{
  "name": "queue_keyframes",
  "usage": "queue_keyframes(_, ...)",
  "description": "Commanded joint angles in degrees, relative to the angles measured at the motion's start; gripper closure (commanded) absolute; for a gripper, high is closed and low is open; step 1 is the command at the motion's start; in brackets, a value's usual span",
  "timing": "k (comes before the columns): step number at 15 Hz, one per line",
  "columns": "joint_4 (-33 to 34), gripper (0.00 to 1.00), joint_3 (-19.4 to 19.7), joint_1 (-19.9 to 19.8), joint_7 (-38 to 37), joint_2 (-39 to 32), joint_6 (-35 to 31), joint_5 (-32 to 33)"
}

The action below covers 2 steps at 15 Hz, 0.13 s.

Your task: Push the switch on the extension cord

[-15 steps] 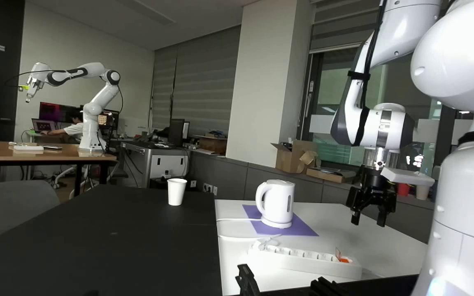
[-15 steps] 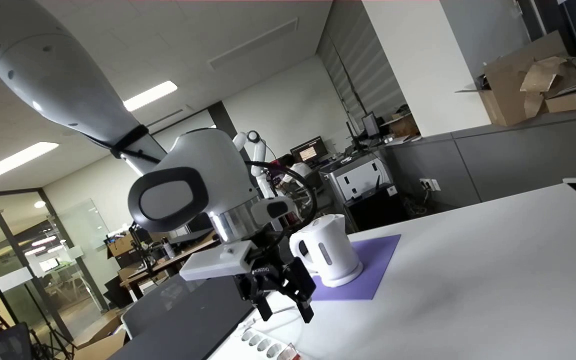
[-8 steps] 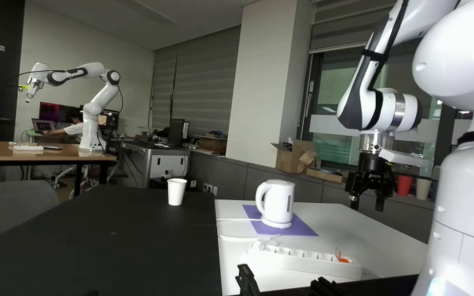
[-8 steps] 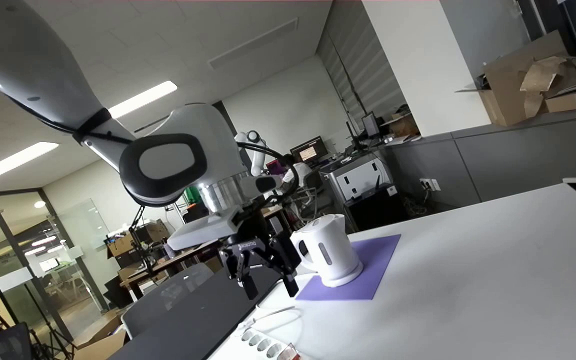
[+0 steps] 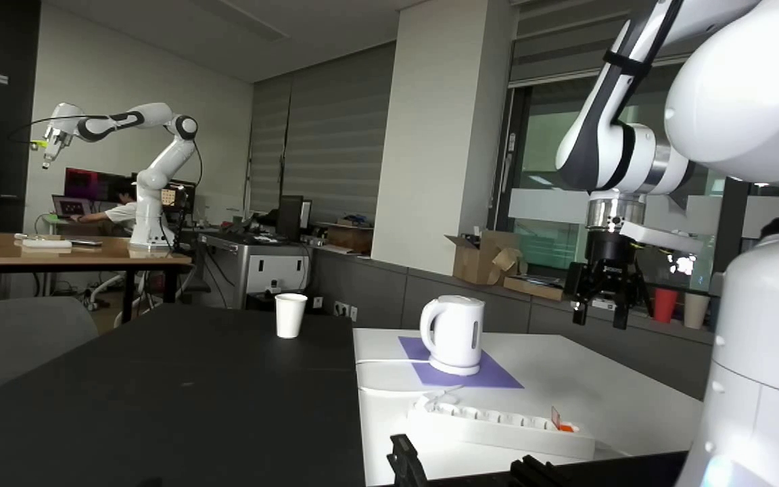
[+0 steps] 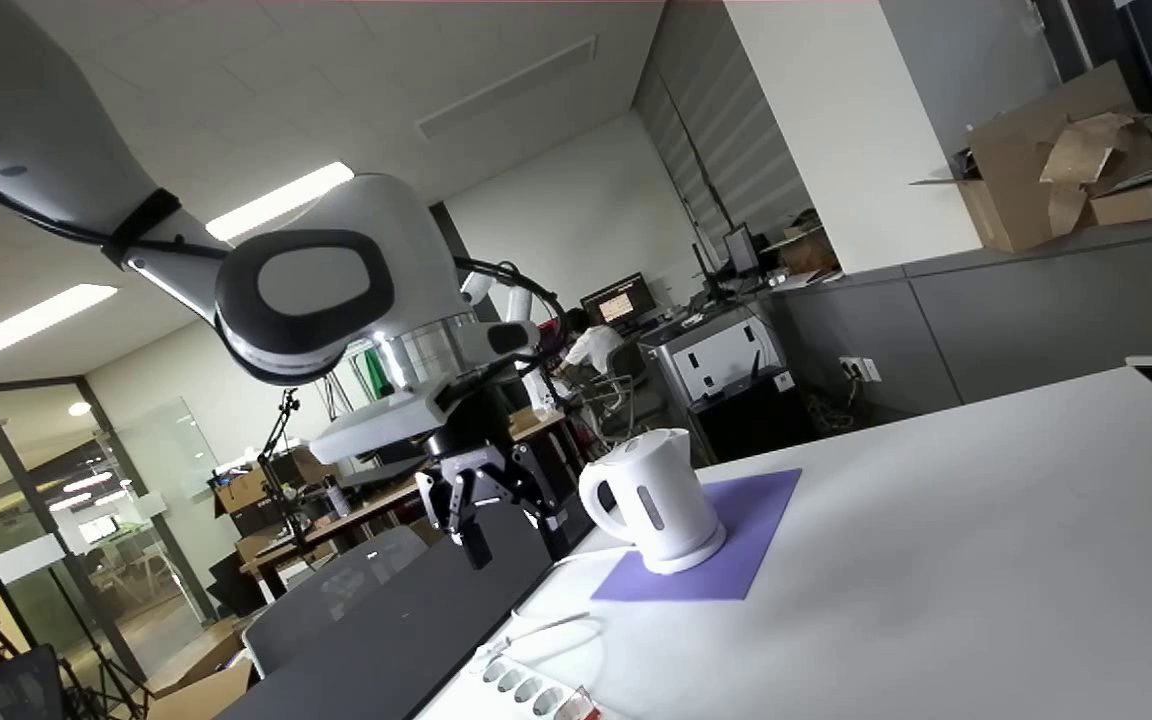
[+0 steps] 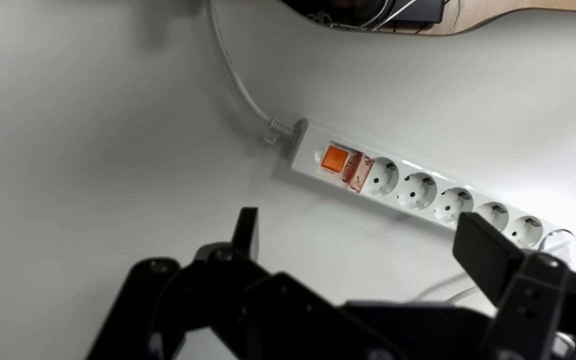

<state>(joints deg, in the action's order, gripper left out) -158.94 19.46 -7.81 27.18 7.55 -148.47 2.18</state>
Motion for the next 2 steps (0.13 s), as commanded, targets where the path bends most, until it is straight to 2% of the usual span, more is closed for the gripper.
queue_keyframes(1,0.0,0.0,-1.52,-1.39,0.14,-0.19,0.06,-0.27)
queue_keyframes(2,0.0,0.0,-1.57,-1.4,0.14,-0.33,0.0,-0.26)
